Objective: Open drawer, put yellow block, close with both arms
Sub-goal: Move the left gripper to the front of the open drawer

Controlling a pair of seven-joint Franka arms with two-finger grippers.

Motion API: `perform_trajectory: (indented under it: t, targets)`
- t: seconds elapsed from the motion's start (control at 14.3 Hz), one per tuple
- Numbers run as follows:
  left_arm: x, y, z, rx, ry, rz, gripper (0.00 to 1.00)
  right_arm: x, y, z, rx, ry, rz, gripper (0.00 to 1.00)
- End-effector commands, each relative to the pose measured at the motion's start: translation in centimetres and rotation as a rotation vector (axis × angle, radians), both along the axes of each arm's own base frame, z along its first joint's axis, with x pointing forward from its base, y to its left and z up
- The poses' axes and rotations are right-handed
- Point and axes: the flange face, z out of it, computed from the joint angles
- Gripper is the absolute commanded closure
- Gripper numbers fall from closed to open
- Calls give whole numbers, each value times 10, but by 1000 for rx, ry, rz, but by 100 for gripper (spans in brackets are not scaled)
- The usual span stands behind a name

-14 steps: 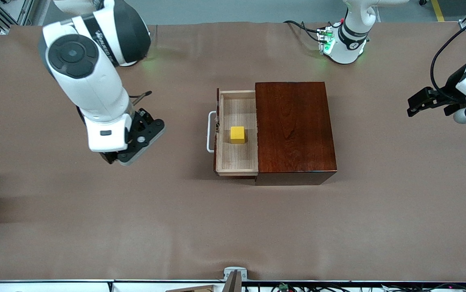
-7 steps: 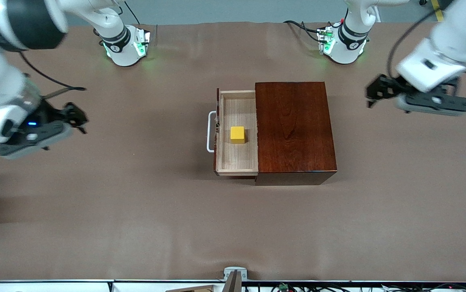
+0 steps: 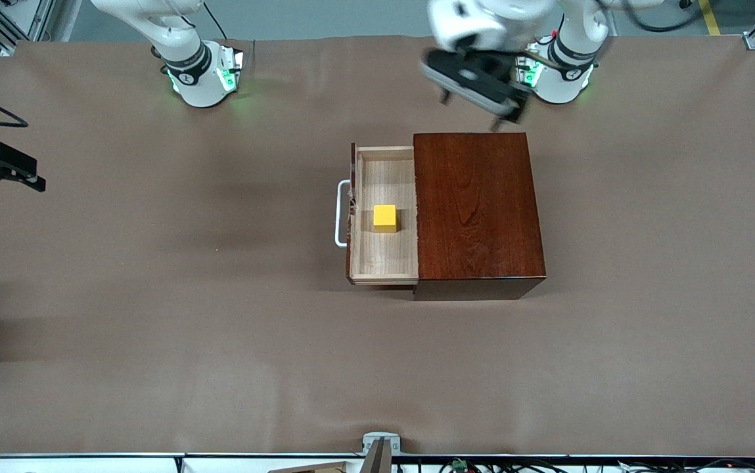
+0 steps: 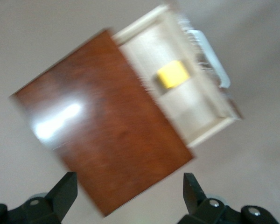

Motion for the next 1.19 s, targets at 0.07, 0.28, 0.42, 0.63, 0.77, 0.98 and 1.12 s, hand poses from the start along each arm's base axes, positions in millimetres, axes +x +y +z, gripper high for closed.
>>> perform_trajectory:
  t: [0.07,0.28,0.42,0.63,0.77,0.98,1.12]
  targets:
    - [-12,-69,-25,-87,-43,-177,0,-34,13,1,21,19,-115,0]
    - [8,-131,-60,-214,-26,-444,0,-45,23,0,17,33,-187,0]
    - [21,-156,-86,-211,-107,-564,0,-44,20,1,18,27,-193,0]
    - [50,-171,-139,-276,-156,-648,0,-43,17,3,18,23,-198,0]
    - [71,-172,-177,-277,-197,-726,0,-43,17,2,17,27,-198,0]
    - [83,-180,-226,-237,-251,-775,0,-42,12,6,18,17,-196,0]
    - [79,-189,-251,-212,-260,-783,0,-42,12,6,10,18,-194,0]
